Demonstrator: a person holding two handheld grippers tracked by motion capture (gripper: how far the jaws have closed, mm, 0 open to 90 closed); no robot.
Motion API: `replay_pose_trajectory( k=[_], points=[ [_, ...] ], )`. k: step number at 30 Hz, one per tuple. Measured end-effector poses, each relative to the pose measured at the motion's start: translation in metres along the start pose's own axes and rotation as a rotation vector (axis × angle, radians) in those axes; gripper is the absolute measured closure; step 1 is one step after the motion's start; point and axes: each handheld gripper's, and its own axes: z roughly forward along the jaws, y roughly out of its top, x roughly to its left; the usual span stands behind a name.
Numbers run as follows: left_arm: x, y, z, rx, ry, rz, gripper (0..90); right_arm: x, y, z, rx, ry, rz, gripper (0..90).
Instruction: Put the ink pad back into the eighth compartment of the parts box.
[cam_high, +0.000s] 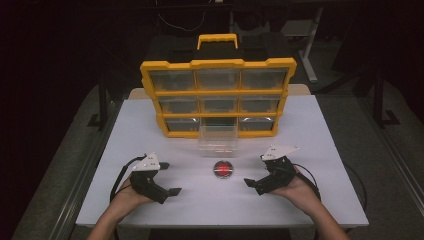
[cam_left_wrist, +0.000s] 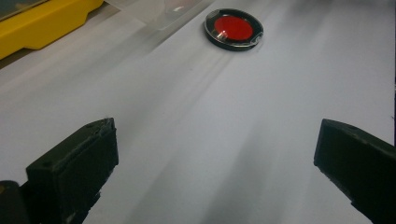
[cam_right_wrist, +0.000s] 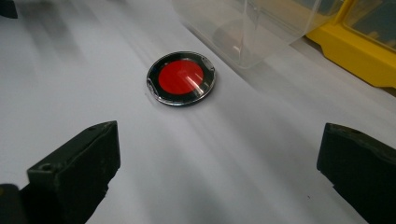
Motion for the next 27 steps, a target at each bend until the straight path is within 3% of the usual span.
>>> replay_pose_trajectory(
  k=[27],
  points=[
    [-0.001,0.0,-0.001,-0.001,-0.003,0.001,0.0,0.006,0.015,0.016,0.027,0.025,-0.023,0.0]
  ],
)
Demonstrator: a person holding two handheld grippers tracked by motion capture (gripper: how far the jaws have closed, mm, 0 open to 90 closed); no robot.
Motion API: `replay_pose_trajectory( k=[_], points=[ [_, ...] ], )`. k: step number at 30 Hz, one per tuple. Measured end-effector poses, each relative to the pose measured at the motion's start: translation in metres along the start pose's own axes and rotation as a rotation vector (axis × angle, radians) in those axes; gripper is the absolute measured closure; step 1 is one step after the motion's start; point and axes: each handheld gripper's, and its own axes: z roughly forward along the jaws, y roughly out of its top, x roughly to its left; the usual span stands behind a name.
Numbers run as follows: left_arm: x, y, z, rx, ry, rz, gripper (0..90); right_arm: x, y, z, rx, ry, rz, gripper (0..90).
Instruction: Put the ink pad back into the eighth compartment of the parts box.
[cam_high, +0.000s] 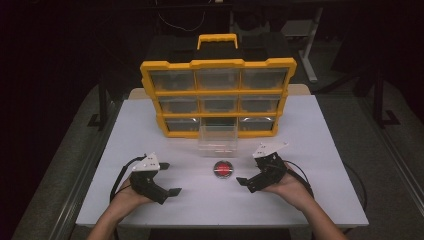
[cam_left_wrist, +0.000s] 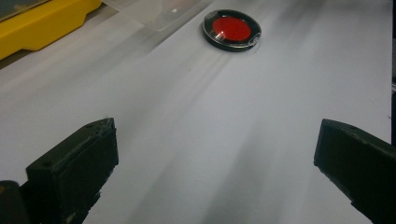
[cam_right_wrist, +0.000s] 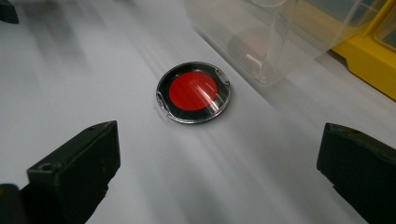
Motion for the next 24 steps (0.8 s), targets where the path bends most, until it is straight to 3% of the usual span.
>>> replay_pose_trajectory(
  k=[24],
  points=[
    [-0.001,0.0,0.001,0.001,-0.007,0.002,0.0,0.004,0.01,0.016,0.023,0.023,0.007,0.0]
  ],
)
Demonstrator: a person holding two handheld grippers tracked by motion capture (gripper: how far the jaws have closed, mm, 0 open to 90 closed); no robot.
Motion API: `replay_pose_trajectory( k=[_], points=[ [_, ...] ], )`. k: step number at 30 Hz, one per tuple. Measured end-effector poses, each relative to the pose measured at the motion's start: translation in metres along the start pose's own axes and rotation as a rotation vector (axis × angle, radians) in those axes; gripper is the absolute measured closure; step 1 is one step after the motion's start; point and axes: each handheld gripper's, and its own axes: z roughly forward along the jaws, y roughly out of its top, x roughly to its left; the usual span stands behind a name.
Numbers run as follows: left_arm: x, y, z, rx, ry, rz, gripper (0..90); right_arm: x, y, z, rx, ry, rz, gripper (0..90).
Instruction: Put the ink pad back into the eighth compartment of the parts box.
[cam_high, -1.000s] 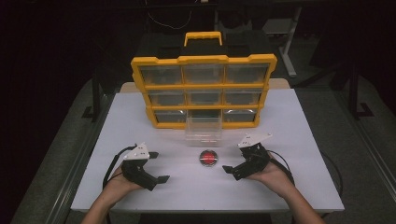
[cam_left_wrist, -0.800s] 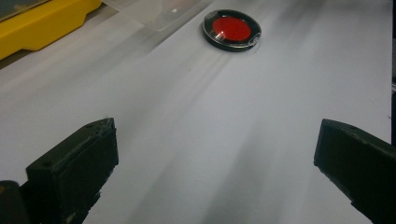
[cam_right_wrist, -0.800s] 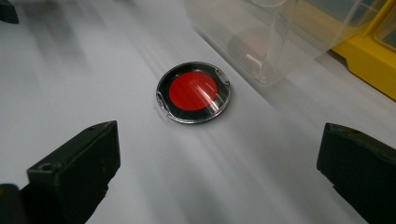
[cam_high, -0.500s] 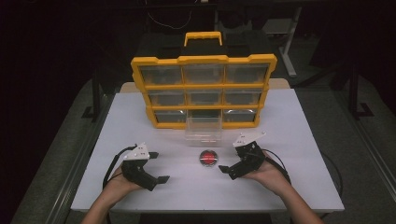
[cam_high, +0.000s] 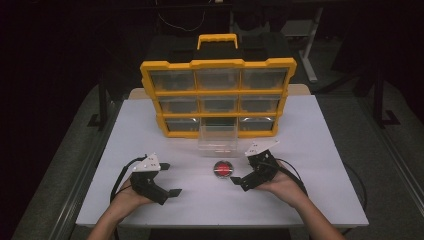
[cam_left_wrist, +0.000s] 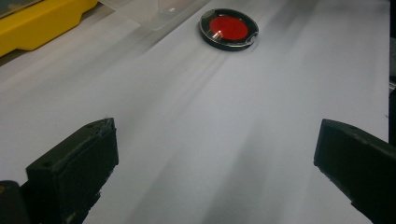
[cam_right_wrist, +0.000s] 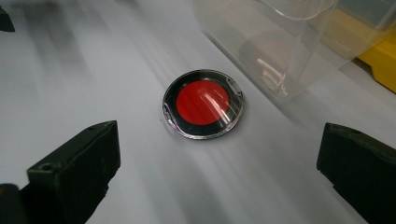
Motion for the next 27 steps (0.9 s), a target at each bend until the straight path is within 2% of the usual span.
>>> replay_pose_trajectory(
  k=[12,27],
  points=[
    [0.0,0.0,0.0,-0.001,-0.001,-0.002,0.0,0.004,0.006,0.009,0.015,0.009,-0.001,1.7],
    [0.0,0.0,0.0,-0.004,-0.001,-0.004,0.0,0.007,0.012,0.016,0.013,-0.002,-0.005,12.9]
  ],
)
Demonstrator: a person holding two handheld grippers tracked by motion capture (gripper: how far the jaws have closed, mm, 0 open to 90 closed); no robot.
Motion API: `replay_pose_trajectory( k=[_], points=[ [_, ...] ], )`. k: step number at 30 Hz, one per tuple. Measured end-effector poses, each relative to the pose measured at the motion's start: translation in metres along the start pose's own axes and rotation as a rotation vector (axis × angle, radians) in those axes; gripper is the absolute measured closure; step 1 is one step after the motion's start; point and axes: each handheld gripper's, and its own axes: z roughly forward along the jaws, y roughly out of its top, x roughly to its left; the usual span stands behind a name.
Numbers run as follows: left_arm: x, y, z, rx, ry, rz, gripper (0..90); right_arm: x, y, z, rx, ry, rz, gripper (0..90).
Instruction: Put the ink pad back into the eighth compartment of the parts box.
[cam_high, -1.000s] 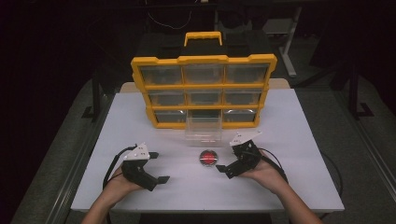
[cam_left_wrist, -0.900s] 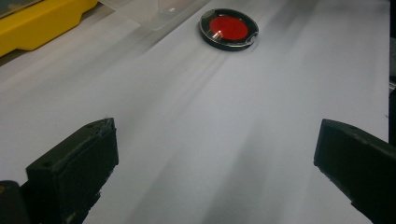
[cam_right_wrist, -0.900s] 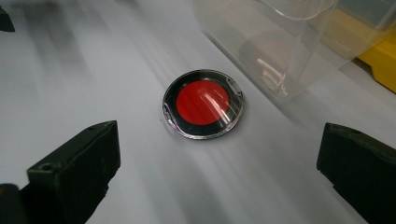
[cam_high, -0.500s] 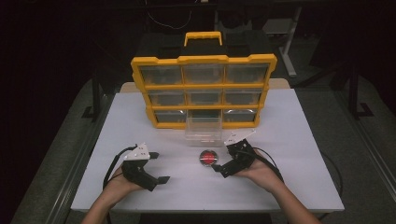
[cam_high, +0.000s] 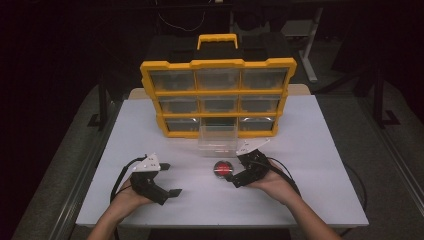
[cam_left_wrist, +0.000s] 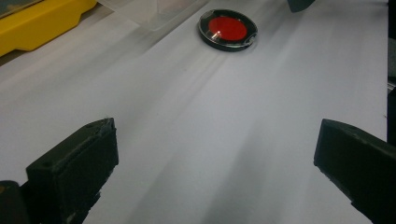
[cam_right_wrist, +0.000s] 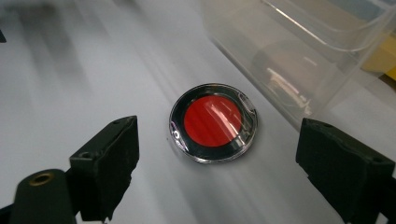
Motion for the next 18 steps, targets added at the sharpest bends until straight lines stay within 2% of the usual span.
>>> replay_pose_trajectory(
  k=[18],
  points=[
    [0.0,-0.001,0.001,0.005,-0.003,0.004,0.0,0.004,0.005,0.013,0.03,-0.001,-0.015,19.1]
  ],
)
